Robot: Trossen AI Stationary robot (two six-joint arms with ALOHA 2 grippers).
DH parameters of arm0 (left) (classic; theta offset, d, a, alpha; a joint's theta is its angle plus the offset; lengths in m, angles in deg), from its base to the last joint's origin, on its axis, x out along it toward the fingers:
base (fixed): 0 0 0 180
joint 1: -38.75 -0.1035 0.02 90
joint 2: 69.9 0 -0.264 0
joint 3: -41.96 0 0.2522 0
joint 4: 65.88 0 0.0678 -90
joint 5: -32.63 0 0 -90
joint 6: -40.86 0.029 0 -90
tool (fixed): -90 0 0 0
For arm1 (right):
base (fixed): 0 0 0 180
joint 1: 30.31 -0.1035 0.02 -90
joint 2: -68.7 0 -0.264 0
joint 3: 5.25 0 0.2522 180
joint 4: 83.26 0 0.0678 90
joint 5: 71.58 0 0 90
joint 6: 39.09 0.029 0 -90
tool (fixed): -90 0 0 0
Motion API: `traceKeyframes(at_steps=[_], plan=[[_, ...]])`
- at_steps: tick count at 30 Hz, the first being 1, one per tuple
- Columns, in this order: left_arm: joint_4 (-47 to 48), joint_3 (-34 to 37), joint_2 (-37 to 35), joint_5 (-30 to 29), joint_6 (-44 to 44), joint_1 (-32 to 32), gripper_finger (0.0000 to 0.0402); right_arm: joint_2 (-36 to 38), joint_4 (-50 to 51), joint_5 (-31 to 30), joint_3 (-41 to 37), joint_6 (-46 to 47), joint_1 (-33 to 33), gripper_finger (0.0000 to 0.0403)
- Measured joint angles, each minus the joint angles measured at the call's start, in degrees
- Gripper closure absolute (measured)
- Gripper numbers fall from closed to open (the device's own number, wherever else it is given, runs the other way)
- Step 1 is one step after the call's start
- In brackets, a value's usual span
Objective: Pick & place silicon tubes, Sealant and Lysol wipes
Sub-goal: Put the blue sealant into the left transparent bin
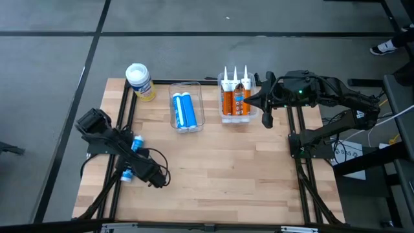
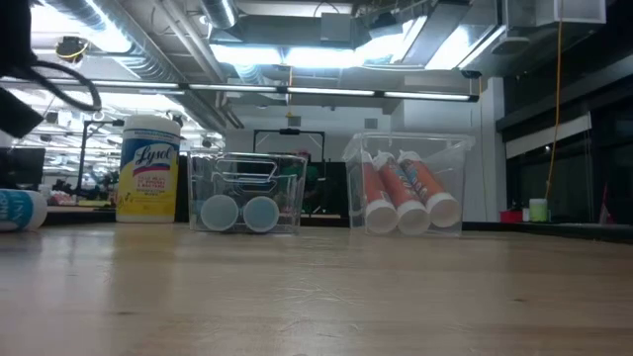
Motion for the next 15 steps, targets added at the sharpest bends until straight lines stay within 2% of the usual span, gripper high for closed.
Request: traceKeyframes(at_steps=[15], plan=[[1.1,-0.2,7.6,4.4,7.6,-0.1,0.008,0.0,0.0,0.5,0.0,0.4,0.0,0.0391]])
